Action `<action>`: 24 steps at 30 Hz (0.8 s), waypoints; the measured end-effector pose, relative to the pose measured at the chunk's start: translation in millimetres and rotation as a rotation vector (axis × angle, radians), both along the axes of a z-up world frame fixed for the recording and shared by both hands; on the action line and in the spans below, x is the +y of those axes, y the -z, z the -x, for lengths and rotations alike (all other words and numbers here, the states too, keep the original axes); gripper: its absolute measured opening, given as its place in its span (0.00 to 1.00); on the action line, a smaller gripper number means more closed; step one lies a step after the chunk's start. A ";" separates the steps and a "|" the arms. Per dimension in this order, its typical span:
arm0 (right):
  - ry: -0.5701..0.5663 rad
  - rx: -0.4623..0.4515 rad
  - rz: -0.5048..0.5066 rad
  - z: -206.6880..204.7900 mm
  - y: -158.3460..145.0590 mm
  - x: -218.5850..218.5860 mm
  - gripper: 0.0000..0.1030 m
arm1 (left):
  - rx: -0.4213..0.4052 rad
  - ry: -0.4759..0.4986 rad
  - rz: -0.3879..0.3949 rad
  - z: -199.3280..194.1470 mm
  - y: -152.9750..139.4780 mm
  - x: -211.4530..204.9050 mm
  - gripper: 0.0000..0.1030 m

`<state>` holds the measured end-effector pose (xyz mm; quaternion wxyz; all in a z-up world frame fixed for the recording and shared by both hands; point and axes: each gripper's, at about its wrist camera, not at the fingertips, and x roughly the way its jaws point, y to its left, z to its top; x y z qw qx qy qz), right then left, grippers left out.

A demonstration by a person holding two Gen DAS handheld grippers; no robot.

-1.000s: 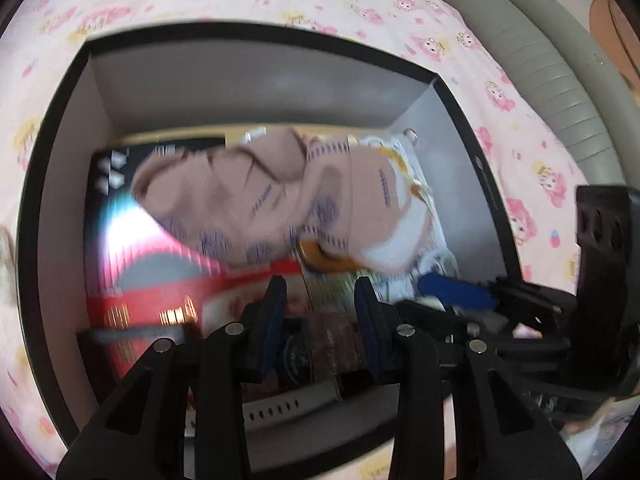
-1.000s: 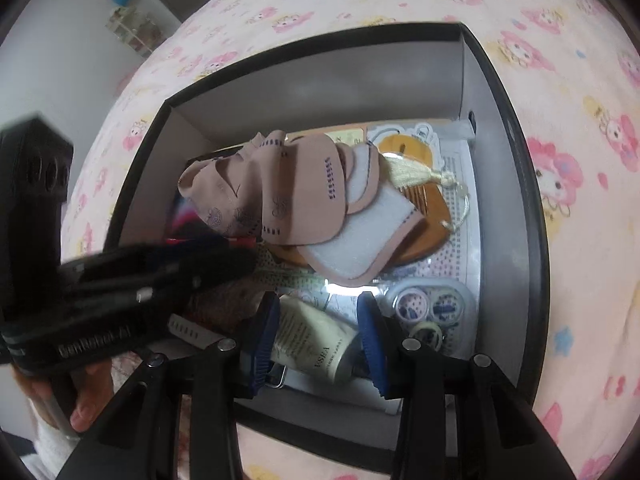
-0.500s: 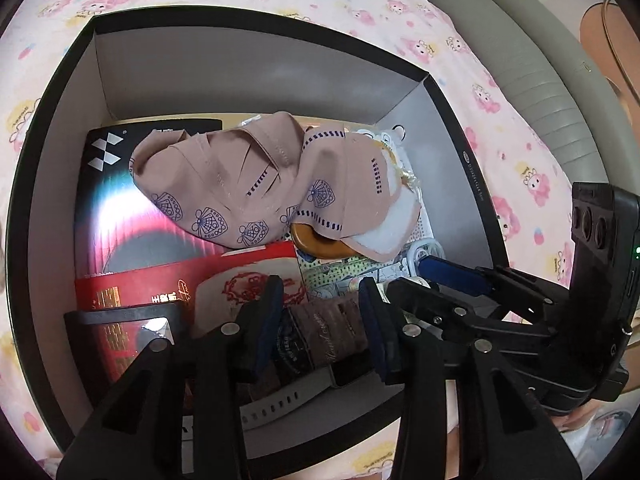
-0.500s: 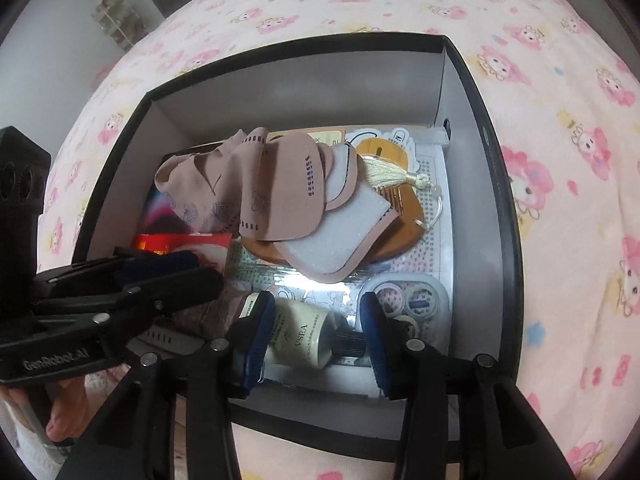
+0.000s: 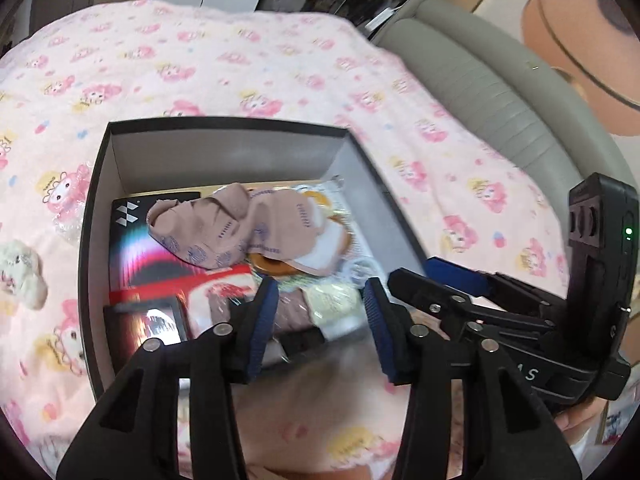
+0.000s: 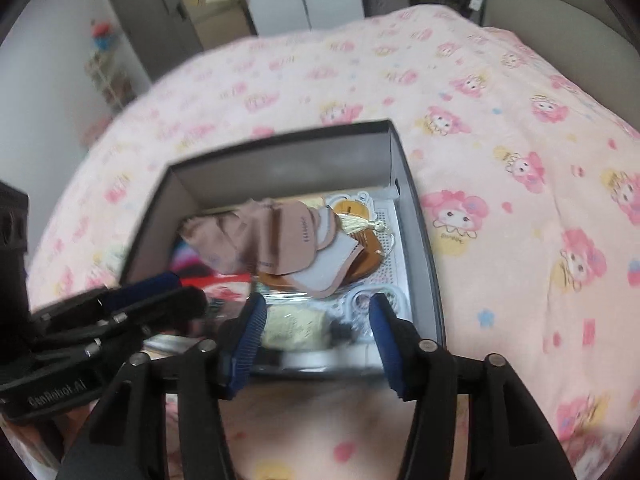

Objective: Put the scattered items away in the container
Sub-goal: 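Lower the tube beside the watch and open the left gripper, then move the left gripper to the white plush toy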

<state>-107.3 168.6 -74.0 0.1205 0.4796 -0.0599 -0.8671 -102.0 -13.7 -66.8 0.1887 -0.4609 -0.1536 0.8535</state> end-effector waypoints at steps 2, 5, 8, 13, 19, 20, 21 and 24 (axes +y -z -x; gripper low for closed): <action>0.003 0.019 0.005 -12.3 -9.1 -5.9 0.49 | 0.021 -0.003 0.007 -13.4 -9.8 -4.0 0.47; -0.014 0.048 -0.005 -26.2 -21.0 -19.4 0.49 | 0.047 -0.014 0.018 -32.5 -22.6 -13.1 0.47; -0.041 0.064 -0.022 -40.8 -25.7 -43.4 0.49 | 0.046 -0.035 0.018 -52.3 -28.4 -29.1 0.47; -0.144 0.052 -0.029 -55.3 -23.3 -90.2 0.49 | 0.017 -0.091 0.004 -80.3 -24.0 -67.5 0.47; -0.257 0.031 -0.034 -63.3 -20.6 -148.2 0.49 | -0.001 -0.187 -0.006 -106.3 -16.3 -122.8 0.47; -0.274 0.029 -0.042 -62.9 -20.2 -159.1 0.49 | -0.003 -0.205 -0.007 -108.6 -14.7 -131.3 0.47; -0.295 0.027 -0.049 -61.5 -19.8 -171.4 0.49 | -0.006 -0.224 -0.012 -110.6 -12.8 -140.9 0.47; -0.339 0.020 -0.060 -56.5 -17.7 -200.2 0.49 | -0.017 -0.286 -0.035 -115.6 -6.3 -170.8 0.47</action>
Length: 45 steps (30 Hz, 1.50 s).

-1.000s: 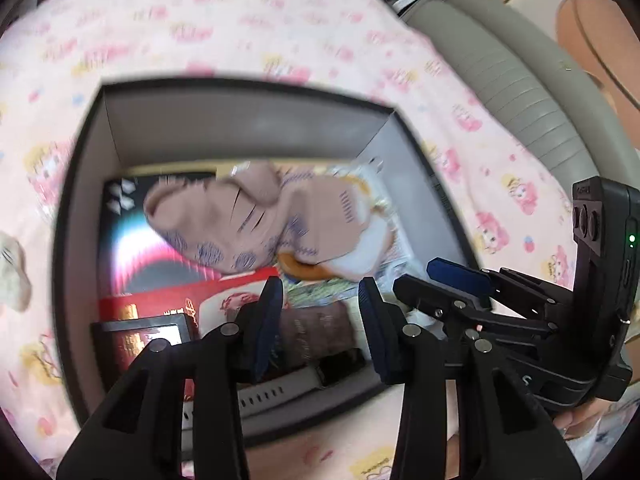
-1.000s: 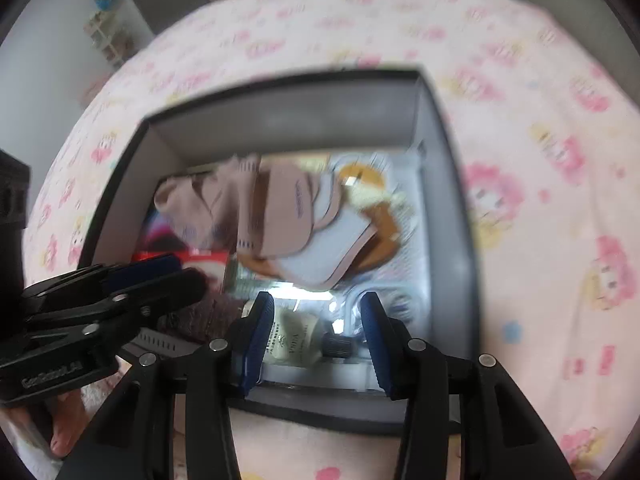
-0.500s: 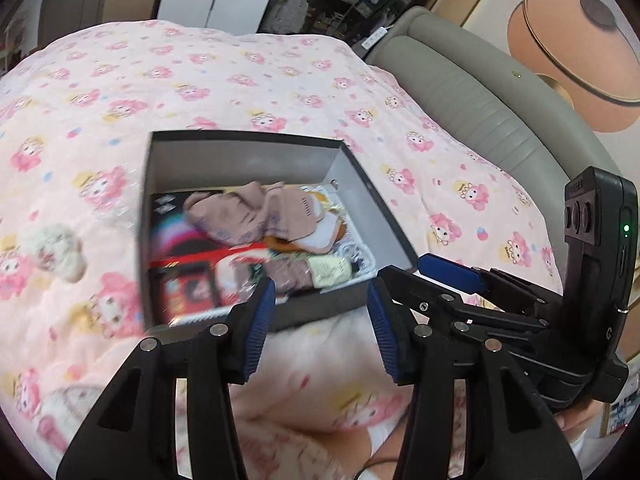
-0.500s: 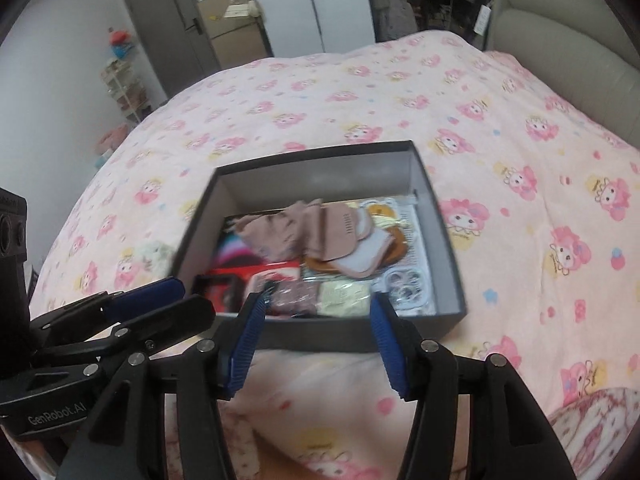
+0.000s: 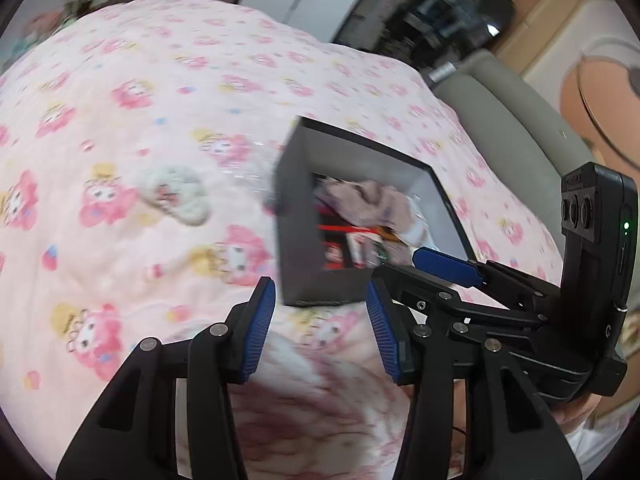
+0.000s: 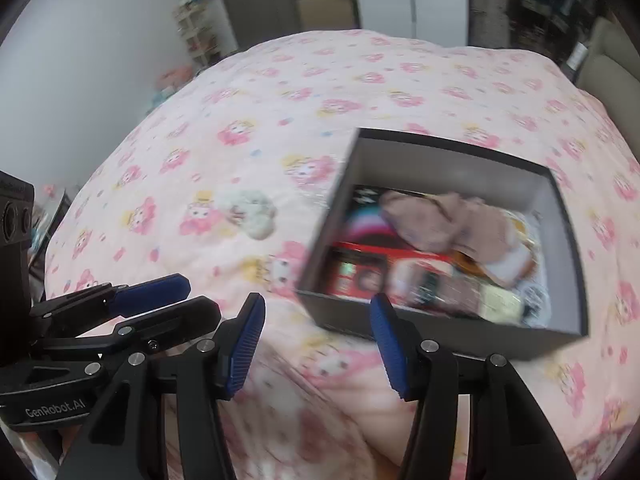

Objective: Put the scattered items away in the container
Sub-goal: 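Move the left gripper to the white plush toy, then close the left gripper on the white plush toy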

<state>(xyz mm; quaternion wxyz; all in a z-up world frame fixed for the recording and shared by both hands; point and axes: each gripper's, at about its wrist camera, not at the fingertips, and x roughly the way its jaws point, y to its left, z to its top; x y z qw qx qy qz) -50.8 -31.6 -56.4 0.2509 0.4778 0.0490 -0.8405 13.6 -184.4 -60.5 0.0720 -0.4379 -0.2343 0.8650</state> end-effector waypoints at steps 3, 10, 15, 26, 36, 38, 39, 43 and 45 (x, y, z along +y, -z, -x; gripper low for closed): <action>-0.043 -0.007 -0.020 7.1 4.6 -29.2 0.49 | -0.009 -0.046 -0.022 -0.3 9.2 -29.0 0.47; -0.125 -0.126 -0.005 46.2 36.8 -81.8 0.49 | -0.050 -0.139 -0.060 20.5 42.3 -83.9 0.47; -0.074 -0.257 0.010 90.8 73.1 -100.3 0.49 | -0.102 -0.214 -0.076 51.4 82.4 -124.7 0.47; -0.126 -0.209 -0.082 121.2 94.0 -148.2 0.65 | -0.105 -0.235 -0.213 124.2 132.9 -174.8 0.53; -0.083 -0.534 0.046 150.3 162.4 -149.2 0.55 | -0.132 -0.234 -0.266 120.5 148.0 -167.2 0.23; -0.091 -0.487 0.065 147.4 151.5 -147.0 0.46 | -0.108 -0.250 -0.258 107.6 136.6 -169.6 0.22; -0.096 -0.467 0.084 144.7 144.1 -144.6 0.43 | -0.094 -0.254 -0.264 100.5 130.1 -170.9 0.22; -0.113 -0.425 0.143 130.9 117.3 -132.0 0.37 | -0.045 -0.247 -0.273 75.5 100.5 -163.6 0.22; -0.120 -0.390 0.163 118.8 98.3 -120.8 0.37 | -0.019 -0.226 -0.265 63.0 82.1 -151.8 0.22</action>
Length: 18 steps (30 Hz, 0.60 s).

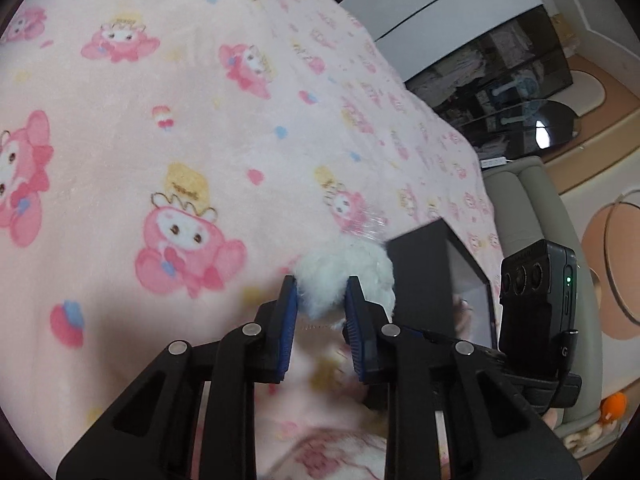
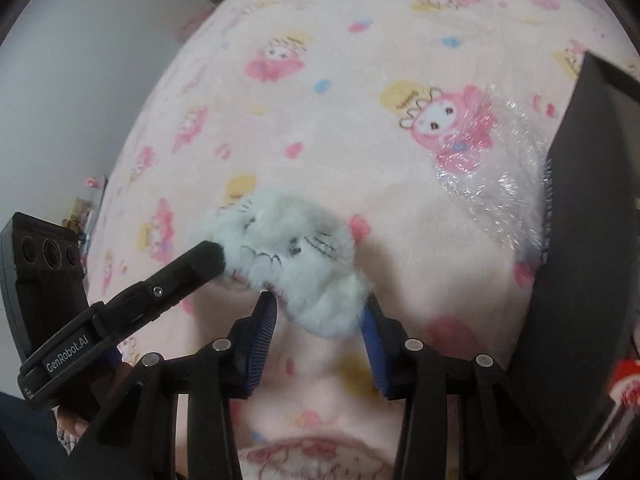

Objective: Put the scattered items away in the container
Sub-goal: 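Close the left gripper on the white plush toy, then lift the plush toy with the left gripper and carry to the box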

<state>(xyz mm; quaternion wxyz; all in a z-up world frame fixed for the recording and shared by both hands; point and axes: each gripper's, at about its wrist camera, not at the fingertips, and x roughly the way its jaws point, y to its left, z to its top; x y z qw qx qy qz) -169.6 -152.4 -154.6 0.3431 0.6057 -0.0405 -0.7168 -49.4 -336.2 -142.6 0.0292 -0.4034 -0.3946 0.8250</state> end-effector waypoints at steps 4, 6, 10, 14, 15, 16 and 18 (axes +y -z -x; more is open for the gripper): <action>0.021 0.060 0.065 -31.3 -40.1 47.1 0.38 | 0.044 0.094 -0.027 -15.8 -35.7 37.5 0.22; 0.034 0.083 0.093 -48.1 -55.0 83.8 0.38 | 0.061 0.145 -0.076 -19.1 -47.5 59.5 0.22; 0.103 0.070 0.145 -74.0 -73.3 153.2 0.38 | 0.069 0.265 -0.036 -25.2 -64.0 124.9 0.22; 0.179 0.175 0.075 -102.5 -88.1 215.3 0.39 | 0.042 0.401 -0.058 -25.1 -59.2 194.0 0.22; 0.195 0.187 0.052 -108.9 -87.1 231.1 0.39 | 0.028 0.429 -0.052 -23.7 -56.3 210.6 0.22; 0.209 0.186 0.039 -114.0 -85.1 245.4 0.39 | 0.013 0.457 -0.040 -22.3 -52.8 227.0 0.22; 0.251 0.154 0.020 -120.4 -72.2 270.0 0.39 | -0.022 0.513 -0.013 -17.2 -42.2 257.6 0.23</action>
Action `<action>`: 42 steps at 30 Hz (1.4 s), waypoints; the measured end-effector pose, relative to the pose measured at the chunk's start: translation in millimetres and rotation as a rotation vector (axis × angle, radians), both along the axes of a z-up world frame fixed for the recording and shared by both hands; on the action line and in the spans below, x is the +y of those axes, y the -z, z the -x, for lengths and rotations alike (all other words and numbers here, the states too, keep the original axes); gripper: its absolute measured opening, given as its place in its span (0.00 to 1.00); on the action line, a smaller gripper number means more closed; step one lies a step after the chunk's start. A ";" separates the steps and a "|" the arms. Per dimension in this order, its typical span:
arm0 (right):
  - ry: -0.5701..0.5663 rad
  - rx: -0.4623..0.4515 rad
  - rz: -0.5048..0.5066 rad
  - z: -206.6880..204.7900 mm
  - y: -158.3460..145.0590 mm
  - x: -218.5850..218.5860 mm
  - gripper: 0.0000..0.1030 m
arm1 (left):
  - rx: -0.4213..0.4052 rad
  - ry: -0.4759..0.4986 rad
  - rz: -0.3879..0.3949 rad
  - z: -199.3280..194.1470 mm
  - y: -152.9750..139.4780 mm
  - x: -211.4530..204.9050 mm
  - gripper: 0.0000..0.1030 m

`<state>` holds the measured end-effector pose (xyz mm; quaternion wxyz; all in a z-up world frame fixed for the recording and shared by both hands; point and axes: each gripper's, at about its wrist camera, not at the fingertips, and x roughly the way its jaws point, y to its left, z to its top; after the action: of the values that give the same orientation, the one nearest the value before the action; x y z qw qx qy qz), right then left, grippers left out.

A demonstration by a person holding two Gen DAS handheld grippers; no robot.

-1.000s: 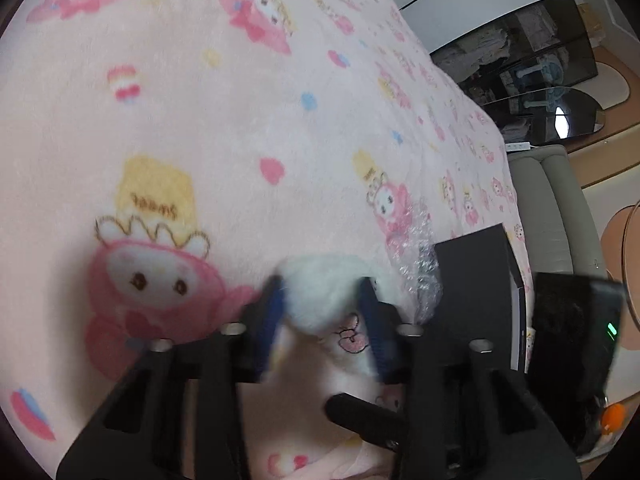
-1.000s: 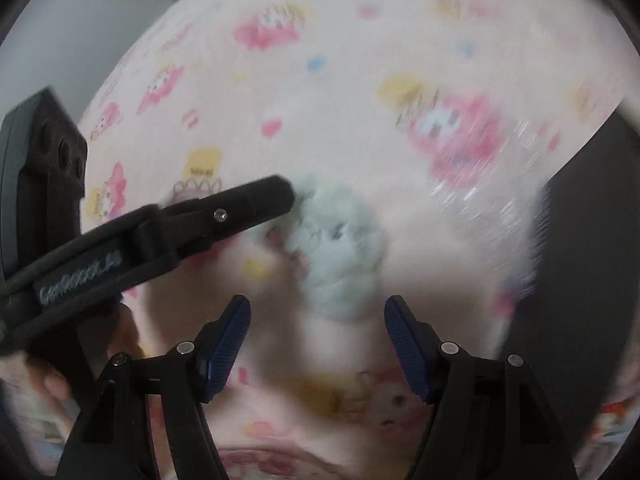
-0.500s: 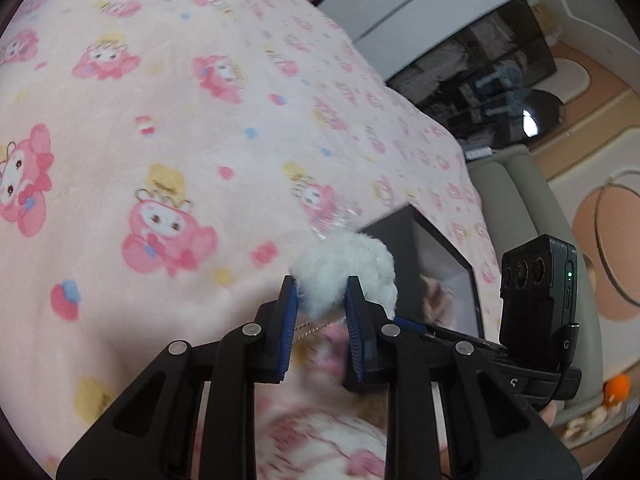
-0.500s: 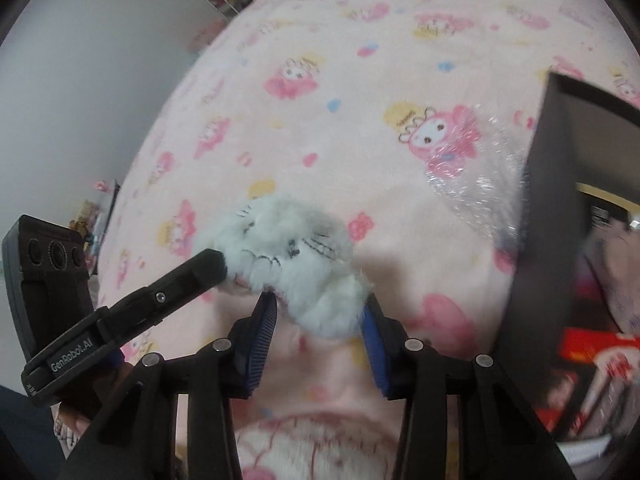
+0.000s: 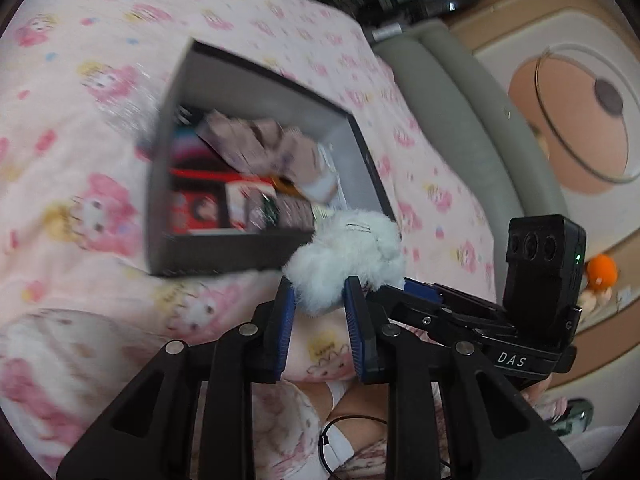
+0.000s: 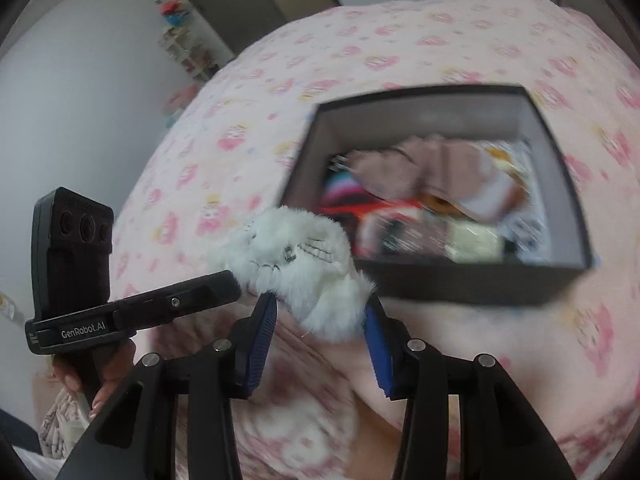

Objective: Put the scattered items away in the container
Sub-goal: 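Lift the plush toy with the left gripper and carry to the box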

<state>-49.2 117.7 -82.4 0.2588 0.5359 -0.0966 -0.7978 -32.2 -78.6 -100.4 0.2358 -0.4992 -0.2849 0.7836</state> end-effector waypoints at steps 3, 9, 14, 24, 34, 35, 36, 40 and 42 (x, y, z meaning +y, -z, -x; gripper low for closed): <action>0.071 -0.061 -0.021 -4.9 28.3 36.0 0.39 | -0.071 0.085 0.047 13.0 23.0 38.1 0.23; 0.144 -0.188 -0.068 3.6 90.8 69.1 0.39 | -0.206 0.156 0.184 34.5 70.5 75.8 0.23; 0.187 -0.168 0.015 2.2 89.2 83.3 0.39 | -0.166 0.102 0.157 31.5 67.1 64.1 0.26; 0.240 -0.195 0.142 19.4 109.0 80.7 0.39 | -0.226 0.061 0.144 44.1 82.3 61.7 0.38; 0.164 -0.081 0.114 8.3 65.2 62.0 0.37 | -0.070 0.106 0.038 19.6 32.3 51.5 0.35; 0.156 -0.062 0.127 9.6 54.8 60.5 0.37 | -0.047 0.094 0.024 20.1 22.2 47.1 0.35; 0.147 -0.044 0.137 11.5 44.9 60.0 0.37 | -0.021 0.080 0.016 22.3 10.2 42.2 0.35; 0.092 0.039 0.131 43.5 2.4 46.8 0.37 | 0.082 0.021 0.050 51.1 -30.9 30.0 0.35; 0.070 0.073 0.106 72.6 -13.0 34.8 0.37 | 0.097 -0.017 0.079 76.9 -41.6 24.3 0.35</action>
<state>-121.8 152.4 -69.4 0.2621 0.4884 -0.1478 -0.8191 -109.1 -54.3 -58.7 0.2230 -0.4672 -0.2463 0.8193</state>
